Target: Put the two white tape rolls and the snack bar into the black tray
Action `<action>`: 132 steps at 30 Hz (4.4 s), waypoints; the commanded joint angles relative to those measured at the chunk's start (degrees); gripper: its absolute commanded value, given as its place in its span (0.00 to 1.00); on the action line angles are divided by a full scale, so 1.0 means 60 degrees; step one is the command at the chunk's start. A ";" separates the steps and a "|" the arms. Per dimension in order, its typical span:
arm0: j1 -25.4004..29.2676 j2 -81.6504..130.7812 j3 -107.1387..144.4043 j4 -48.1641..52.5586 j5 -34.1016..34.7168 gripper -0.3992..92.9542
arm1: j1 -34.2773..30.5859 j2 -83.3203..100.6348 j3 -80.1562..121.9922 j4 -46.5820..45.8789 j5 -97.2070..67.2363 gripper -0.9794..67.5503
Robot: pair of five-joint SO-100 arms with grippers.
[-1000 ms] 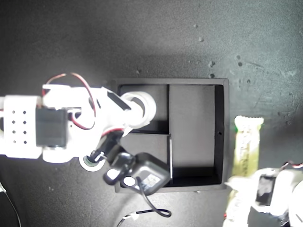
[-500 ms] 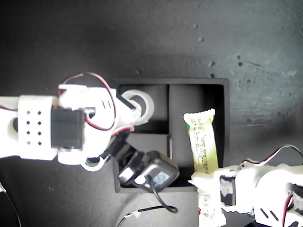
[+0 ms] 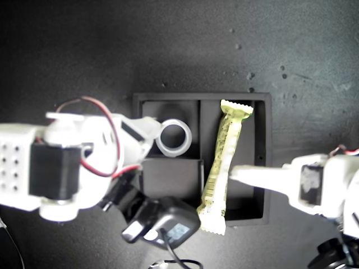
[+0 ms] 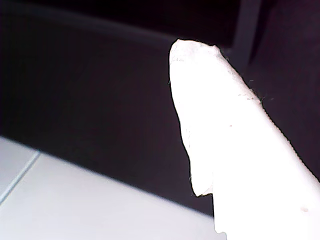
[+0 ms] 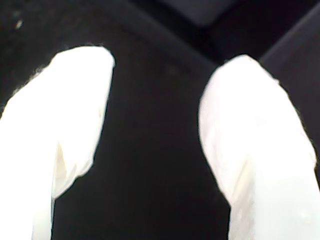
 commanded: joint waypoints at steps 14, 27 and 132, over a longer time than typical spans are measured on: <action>0.2710 0.2754 0.5815 -0.3809 -0.4307 0.11 | 0.0513 0.9536 0.9653 -0.1011 0.7412 0.30; 0.3428 0.1816 0.7119 -0.6299 -0.5186 0.11 | -0.0483 1.1250 1.3271 -0.2622 0.8364 0.30; -0.2124 1.1909 1.3652 -0.4043 -0.0850 0.00 | 0.0073 2.0171 2.5327 -0.6035 1.2334 0.01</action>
